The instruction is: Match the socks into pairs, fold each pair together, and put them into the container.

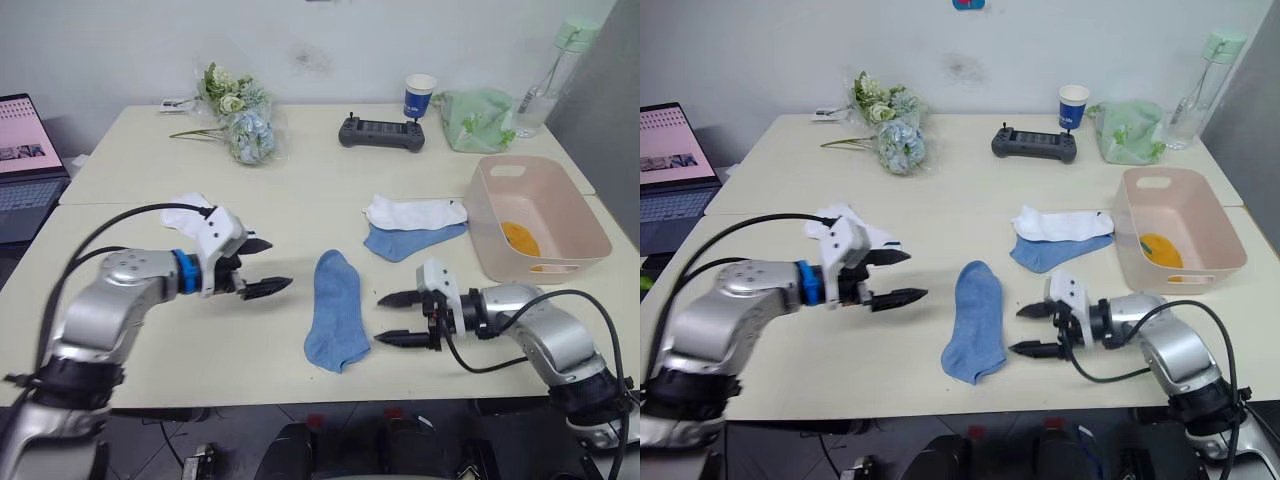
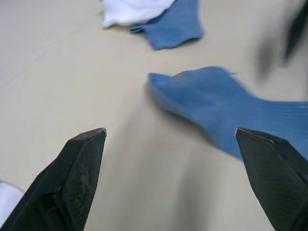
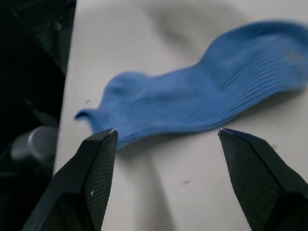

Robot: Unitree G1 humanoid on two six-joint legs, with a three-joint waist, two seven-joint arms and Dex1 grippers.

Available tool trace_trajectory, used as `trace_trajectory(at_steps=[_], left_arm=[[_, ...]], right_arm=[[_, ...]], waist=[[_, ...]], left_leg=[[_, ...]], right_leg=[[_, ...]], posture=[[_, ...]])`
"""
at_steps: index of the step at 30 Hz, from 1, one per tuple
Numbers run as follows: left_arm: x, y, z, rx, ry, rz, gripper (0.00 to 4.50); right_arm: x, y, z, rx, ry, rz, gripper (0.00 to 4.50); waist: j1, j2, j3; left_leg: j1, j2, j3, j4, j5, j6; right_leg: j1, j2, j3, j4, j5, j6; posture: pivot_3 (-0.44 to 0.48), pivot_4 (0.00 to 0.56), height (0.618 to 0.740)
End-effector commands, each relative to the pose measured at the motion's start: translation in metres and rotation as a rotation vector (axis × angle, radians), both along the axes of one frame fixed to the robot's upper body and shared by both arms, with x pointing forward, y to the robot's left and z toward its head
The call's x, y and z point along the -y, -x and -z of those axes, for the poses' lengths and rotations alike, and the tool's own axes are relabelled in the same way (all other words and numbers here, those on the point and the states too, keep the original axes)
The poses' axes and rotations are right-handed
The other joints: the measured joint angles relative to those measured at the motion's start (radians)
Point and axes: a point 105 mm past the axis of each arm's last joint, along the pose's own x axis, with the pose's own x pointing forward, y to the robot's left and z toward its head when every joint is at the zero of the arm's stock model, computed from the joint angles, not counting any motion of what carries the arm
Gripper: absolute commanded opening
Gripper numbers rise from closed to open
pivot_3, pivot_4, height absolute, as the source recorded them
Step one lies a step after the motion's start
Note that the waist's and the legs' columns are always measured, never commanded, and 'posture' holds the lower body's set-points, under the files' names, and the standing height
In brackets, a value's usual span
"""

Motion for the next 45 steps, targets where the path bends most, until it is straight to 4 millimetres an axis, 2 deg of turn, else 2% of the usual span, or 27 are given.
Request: trace_trajectory(at_steps=[1, 6, 11, 16, 17, 25, 30, 32, 35, 39, 45], left_arm=[[0.012, -0.018, -0.002, 0.069, -0.002, 0.014, 4.46], [0.036, -0.031, 0.004, 0.065, 0.024, 0.061, 4.46], [0.045, -0.035, 0.017, 0.039, 0.002, 0.072, 4.5], [0.054, -0.039, 0.021, 0.024, 0.055, 0.065, 2.95], [0.055, -0.039, 0.021, 0.024, 0.063, 0.064, 2.65], [0.049, -0.03, 0.027, -0.001, 0.077, 0.052, 0.09], [0.031, -0.024, 0.024, -0.024, 0.134, -0.077, 0.04], [0.028, -0.011, 0.021, -0.047, 0.179, -0.099, 0.04], [0.026, 0.024, 0.02, -0.104, 0.252, -0.14, 0.04], [0.041, 0.081, 0.016, -0.229, 0.378, -0.14, 0.04], [0.05, 0.115, 0.023, -0.28, 0.394, -0.227, 0.04]], right_arm=[[-0.005, 0.01, 0.008, -0.017, 0.024, -0.045, 3.59], [-0.014, 0.016, 0.014, -0.064, 0.004, -0.064, 3.59], [-0.024, 0.014, 0.007, -0.076, -0.053, -0.045, 2.05], [-0.022, 0.01, 0.01, -0.069, -0.048, -0.027, 0.2], [-0.021, 0.01, 0.01, -0.069, -0.047, -0.026, 0.0], [-0.013, 0.004, 0.008, -0.057, -0.046, -0.005, 0.0], [0.001, -0.002, -0.003, -0.034, -0.029, 0.015, 0.0], [0.006, -0.011, -0.011, -0.017, -0.033, 0.056, 0.0], [0.017, -0.029, -0.017, 0.025, -0.004, 0.119, 0.0], [0.021, -0.054, -0.014, 0.067, 0.039, 0.155, 0.0], [0.031, -0.078, -0.007, 0.096, 0.125, 0.143, 0.0]], waist=[[0.0, 0.0, 0.0], [-0.003, -0.001, 0.0], [-0.004, -0.001, 0.0], [-0.001, -0.001, 0.0], [-0.001, -0.001, 0.0], [-0.002, -0.001, 0.0], [-0.002, -0.001, 0.0], [-0.004, -0.001, 0.0], [-0.013, -0.001, 0.0], [-0.008, -0.001, 0.0], [0.003, -0.001, 0.0]], left_leg=[[0.0, 0.0, 0.0, 0.0, 0.0, 0.0], [-0.001, 0.0, -0.001, 0.001, 0.0, 0.0], [0.0, 0.0, -0.001, 0.001, 0.0, 0.0], [-0.001, 0.0, -0.002, 0.003, 0.0, 0.0], [-0.001, 0.0, -0.002, 0.003, 0.0, 0.0], [-0.002, -0.001, -0.004, 0.006, 0.0, 0.0], [-0.002, -0.001, -0.004, 0.006, 0.0, 0.0], [-0.002, 0.0, -0.004, 0.007, 0.0, 0.0], [-0.002, 0.0, -0.005, 0.006, 0.0, 0.0], [-0.001, -0.001, -0.009, 0.005, 0.0, 0.0], [-0.001, -0.002, -0.008, 0.006, 0.0, 0.0]], right_leg=[[0.0, 0.0, 0.0, 0.0, 0.0, 0.0], [-0.001, 0.0, 0.0, 0.001, 0.0, 0.0], [-0.001, 0.0, 0.0, 0.001, 0.0, 0.0], [0.0, 0.0, -0.001, 0.001, 0.0, 0.0], [0.0, 0.0, -0.001, 0.001, 0.0, 0.0], [0.0, 0.0, -0.002, 0.003, 0.0, 0.0], [0.0, 0.0, -0.002, 0.003, 0.0, 0.0], [0.0, 0.0, -0.001, 0.003, 0.0, 0.0], [-0.001, -0.002, 0.0, 0.003, 0.0, 0.0], [0.0, -0.003, 0.002, 0.002, 0.0, 0.0], [0.002, -0.004, 0.002, 0.002, 0.0, 0.0]], posture=[[0.0, 0.15, 0.74], [0.0, 0.15, 0.74], [0.0, 0.15, 0.74], [0.0, 0.15, 0.74], [0.0, 0.15, 0.74], [0.0, 0.15, 0.74], [0.0, 0.15, 0.74], [0.0, 0.15, 0.74], [0.0, 0.15, 0.74], [0.0, 0.15, 0.74], [0.0, 0.15, 0.74]])
